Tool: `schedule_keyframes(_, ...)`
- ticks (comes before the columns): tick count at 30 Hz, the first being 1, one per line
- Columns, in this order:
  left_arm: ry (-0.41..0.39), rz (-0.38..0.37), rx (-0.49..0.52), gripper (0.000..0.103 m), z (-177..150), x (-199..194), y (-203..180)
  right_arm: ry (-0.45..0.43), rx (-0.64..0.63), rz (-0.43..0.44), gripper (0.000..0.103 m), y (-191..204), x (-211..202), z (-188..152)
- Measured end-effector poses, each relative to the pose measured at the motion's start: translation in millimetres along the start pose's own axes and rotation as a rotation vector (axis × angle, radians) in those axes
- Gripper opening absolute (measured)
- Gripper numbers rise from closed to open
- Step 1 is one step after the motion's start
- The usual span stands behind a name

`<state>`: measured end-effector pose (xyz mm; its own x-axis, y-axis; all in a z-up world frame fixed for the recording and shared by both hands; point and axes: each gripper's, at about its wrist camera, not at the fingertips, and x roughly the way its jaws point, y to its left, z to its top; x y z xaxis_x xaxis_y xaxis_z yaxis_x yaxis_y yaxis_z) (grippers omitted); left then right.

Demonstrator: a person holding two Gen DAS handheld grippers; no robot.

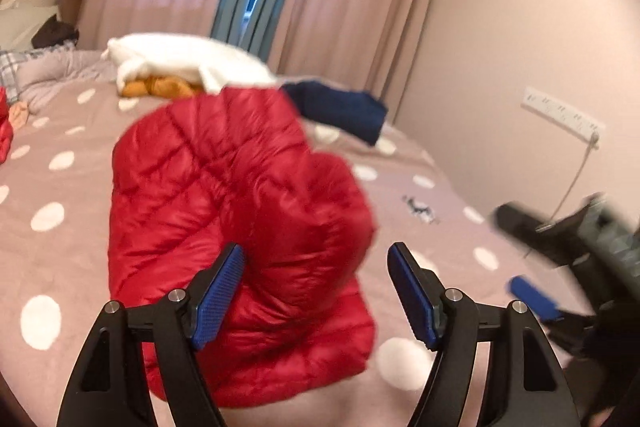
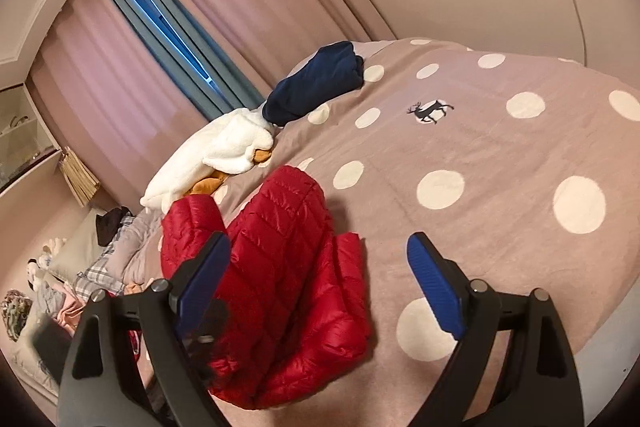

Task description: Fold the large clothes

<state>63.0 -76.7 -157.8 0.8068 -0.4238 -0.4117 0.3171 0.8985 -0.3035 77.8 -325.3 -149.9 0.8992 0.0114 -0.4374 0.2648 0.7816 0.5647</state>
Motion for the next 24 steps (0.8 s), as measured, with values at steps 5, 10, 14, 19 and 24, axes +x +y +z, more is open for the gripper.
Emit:
schedule_keyframes(5, -0.074, 0.046, 0.02, 0.081, 13.0, -14.1, -10.6, 0.011, -0.009, 0.015, 0.091, 4.3, 1.5, -1.8)
schedule_keyframes(10, -0.087, 0.187, -0.035, 0.081, 21.3, -11.3, 21.4, 0.027, -0.003, 0.031, 0.091, 6.7, 6.9, -4.5)
schedule_keyframes(14, -0.067, 0.267, -0.148, 0.081, 21.3, -3.2, 60.1, 0.049, -0.009, 0.039, 0.091, 12.3, 15.6, -8.0)
schedule_keyframes(19, -0.054, 0.374, -0.25, 0.081, 20.7, 0.4, 111.7, 0.087, -0.032, 0.068, 0.091, 26.2, 25.0, -16.5)
schedule_keyframes(24, -0.076, 0.501, -0.321, 0.081, 18.0, -6.6, 146.7, 0.118, -0.099, 0.099, 0.094, 54.4, 35.5, -27.9)
